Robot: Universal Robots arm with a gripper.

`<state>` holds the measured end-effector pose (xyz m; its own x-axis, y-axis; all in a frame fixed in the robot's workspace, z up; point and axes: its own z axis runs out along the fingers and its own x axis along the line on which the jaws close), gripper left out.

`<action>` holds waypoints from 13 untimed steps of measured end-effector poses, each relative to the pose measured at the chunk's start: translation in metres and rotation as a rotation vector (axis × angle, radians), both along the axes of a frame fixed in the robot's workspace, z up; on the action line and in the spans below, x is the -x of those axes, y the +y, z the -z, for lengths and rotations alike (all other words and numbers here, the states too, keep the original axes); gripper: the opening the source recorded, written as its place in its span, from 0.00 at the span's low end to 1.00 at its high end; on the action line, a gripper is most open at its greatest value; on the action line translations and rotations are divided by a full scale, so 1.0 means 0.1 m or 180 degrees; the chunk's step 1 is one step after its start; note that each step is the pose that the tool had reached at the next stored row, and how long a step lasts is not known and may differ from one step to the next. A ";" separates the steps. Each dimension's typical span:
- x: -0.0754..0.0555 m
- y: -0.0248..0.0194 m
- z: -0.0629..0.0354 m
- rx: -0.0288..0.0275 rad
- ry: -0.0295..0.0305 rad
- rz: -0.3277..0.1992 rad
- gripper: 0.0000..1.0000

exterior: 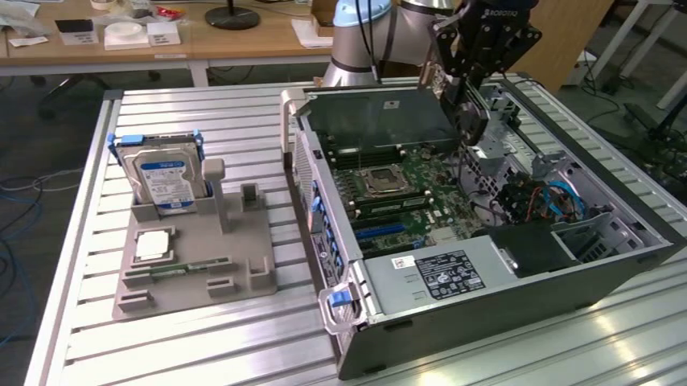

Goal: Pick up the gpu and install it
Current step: 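Pick up the gpu and move the gpu toward the slot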

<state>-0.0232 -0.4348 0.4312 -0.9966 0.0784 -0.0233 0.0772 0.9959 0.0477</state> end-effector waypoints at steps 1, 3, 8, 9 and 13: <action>-0.01 0.000 0.000 0.0000 0.0000 0.0000 0.27; -0.03 0.000 0.000 0.0000 0.0000 0.0000 0.27; -0.07 0.000 0.001 0.0000 0.0000 0.0000 0.27; -0.08 0.000 0.002 0.0000 0.0000 0.0000 0.27; -0.12 0.000 0.002 0.0000 0.0000 0.0000 0.27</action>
